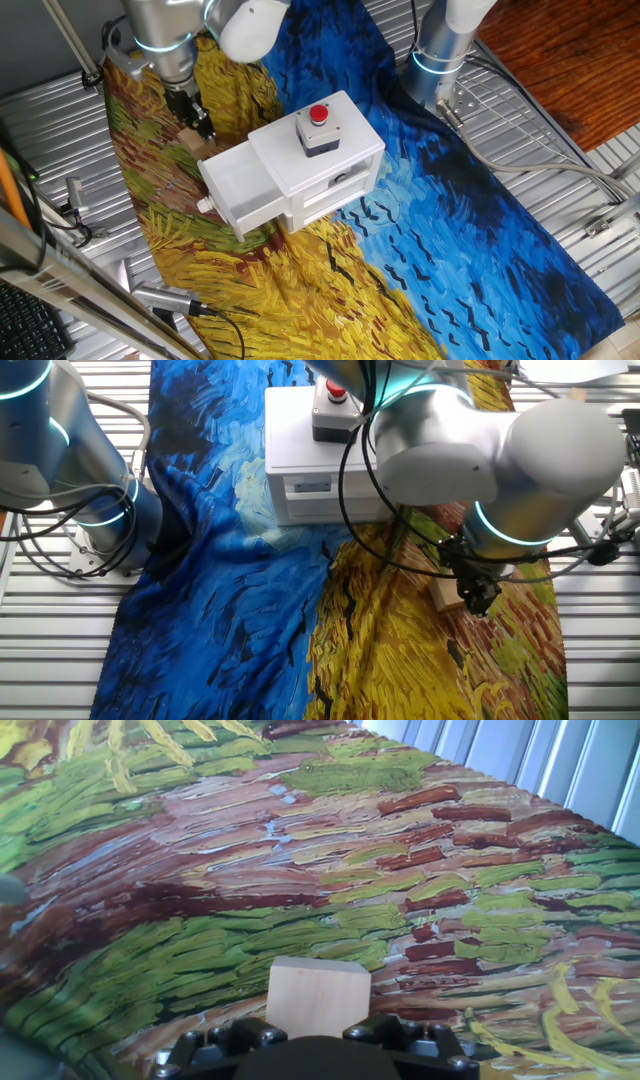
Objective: Take something out of a drawer
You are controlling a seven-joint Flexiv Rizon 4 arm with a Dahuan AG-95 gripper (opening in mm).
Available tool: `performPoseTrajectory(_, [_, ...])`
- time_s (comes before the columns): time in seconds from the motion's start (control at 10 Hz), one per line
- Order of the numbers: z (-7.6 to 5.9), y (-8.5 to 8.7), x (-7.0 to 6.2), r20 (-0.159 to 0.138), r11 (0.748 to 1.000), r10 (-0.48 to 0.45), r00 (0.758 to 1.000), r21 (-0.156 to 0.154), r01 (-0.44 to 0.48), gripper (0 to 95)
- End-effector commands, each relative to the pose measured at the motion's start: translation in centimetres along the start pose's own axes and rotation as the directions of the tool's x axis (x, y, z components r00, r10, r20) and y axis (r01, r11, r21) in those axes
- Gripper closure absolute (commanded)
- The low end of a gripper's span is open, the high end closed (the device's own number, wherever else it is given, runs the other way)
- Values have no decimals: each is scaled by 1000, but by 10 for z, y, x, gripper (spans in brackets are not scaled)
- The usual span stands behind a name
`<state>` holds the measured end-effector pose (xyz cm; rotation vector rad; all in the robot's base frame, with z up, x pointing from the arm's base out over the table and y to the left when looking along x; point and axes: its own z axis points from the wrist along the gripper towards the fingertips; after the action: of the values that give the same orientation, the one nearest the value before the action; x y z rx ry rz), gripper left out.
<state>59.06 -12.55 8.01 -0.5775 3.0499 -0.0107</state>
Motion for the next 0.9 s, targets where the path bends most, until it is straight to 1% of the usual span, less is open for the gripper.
performPoseTrajectory(0.1, [-32, 5, 2, -5, 1000, -28, 1000, -7, 28, 190])
performPoseTrajectory(0.2, [-51, 10, 4, -9, 999, -36, 999, -8, 36, 380])
performPoseTrajectory(0.3, [-69, 16, 6, -23, 999, -40, 999, -6, 40, 380])
performPoseTrajectory(0.4, [-80, 21, 7, -37, 999, -37, 999, 1, 37, 570])
performPoseTrajectory(0.5, [-80, 21, 7, -46, 999, -45, 998, 17, 46, 950])
performPoseTrajectory(0.6, [-80, 21, 7, -46, 998, -63, 997, 15, 64, 950])
performPoseTrajectory(0.7, [-80, 21, 7, -52, 998, -62, 997, 15, 63, 950])
performPoseTrajectory(0.9, [-80, 21, 7, -69, 999, -29, 997, 18, 30, 950])
